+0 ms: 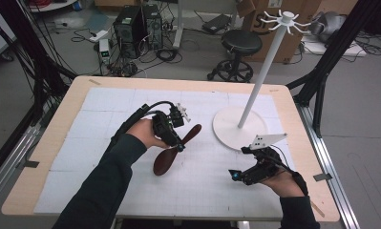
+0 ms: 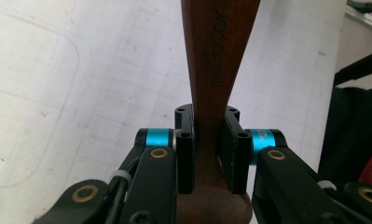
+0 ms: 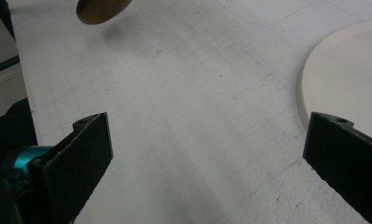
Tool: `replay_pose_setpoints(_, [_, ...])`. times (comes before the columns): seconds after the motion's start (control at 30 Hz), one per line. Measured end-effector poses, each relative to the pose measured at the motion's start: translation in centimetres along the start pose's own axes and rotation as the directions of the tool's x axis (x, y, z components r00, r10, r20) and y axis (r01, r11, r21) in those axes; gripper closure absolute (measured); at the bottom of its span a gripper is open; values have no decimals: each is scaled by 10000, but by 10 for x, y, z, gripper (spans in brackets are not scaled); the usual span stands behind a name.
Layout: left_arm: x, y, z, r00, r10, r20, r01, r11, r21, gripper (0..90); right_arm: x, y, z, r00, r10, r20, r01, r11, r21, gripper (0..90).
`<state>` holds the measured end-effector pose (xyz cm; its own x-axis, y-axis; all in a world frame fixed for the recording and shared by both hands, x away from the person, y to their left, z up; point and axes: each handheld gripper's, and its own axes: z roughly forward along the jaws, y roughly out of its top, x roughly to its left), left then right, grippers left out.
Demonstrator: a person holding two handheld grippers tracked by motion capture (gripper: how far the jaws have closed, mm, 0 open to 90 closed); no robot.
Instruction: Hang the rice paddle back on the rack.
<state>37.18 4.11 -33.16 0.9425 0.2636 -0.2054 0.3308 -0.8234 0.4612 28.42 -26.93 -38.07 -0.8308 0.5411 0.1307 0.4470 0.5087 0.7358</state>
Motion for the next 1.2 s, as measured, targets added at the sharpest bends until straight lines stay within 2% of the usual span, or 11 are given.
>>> replay_pose_setpoints(0.2, [-2,11,-12,9998,138,119,-131,9980,-619,779,-1,0,0,10000,-21,29,21,10000,-22,3])
replay_pose_setpoints(0.23, [-2,15,-17,9997,223,118,-212,9962,-848,779,-1,0,0,10000,-24,28,24,10000,-51,3])
replay_pose_setpoints(0.37, [-4,23,-25,9994,289,198,-264,9932,-1136,779,-2,-1,-1,10000,30,1,-30,10000,-48,3])
replay_pose_setpoints(0.5, [-6,34,-35,9991,376,200,-339,9870,-1573,779,-3,-1,-3,10000,55,-21,-56,9999,-108,3])
replay_pose_setpoints(0.67, [-6,51,-45,9985,540,-6,-533,9837,-1718,779,-3,-2,-3,10000,42,-26,-43,9999,-144,3])
replay_pose_setpoints(0.87, [-7,69,-56,9983,576,125,-537,9765,-2085,779,-3,-2,-5,9999,43,-127,-46,9997,-224,3])
replay_pose_setpoints(0.9, [-7,75,-60,9978,632,181,-576,9731,-2232,778,-4,-2,-6,9999,22,-104,-25,9997,-257,3])
replay_pose_setpoints(1.2, [-9,98,-70,9963,856,48,-820,9679,-2377,779,-4,-2,-11,9999,74,-126,-79,9991,-418,3])
